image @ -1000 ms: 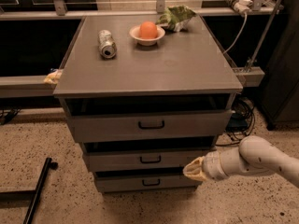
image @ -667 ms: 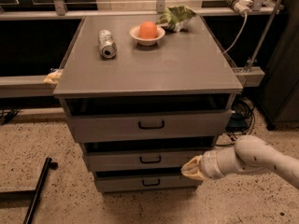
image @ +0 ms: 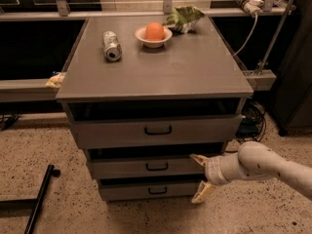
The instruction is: Open middle drawer
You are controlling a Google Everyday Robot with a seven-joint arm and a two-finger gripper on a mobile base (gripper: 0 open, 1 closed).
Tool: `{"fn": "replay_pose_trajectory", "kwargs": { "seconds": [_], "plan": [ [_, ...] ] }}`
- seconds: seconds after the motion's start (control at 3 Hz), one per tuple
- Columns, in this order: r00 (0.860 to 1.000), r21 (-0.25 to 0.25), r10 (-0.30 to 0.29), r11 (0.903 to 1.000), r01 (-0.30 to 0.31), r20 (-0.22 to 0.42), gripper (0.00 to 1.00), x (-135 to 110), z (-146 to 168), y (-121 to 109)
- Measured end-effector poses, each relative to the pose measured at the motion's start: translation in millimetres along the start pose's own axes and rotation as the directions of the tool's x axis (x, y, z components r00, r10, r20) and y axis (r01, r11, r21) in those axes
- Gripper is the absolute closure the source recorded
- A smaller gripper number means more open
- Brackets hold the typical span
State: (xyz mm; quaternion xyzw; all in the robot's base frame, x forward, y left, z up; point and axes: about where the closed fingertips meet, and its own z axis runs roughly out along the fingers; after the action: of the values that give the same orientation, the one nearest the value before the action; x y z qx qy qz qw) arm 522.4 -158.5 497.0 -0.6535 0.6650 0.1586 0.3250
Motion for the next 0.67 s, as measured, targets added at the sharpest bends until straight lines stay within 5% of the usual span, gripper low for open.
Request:
{"fn": "replay_pose_trajectory", "kwargs": {
  "seconds": [0.67],
  "plan": [
    [0.997,0.026,-0.055,0.9981,0.056,-0.052,0.00,23,21,-13]
  ]
}}
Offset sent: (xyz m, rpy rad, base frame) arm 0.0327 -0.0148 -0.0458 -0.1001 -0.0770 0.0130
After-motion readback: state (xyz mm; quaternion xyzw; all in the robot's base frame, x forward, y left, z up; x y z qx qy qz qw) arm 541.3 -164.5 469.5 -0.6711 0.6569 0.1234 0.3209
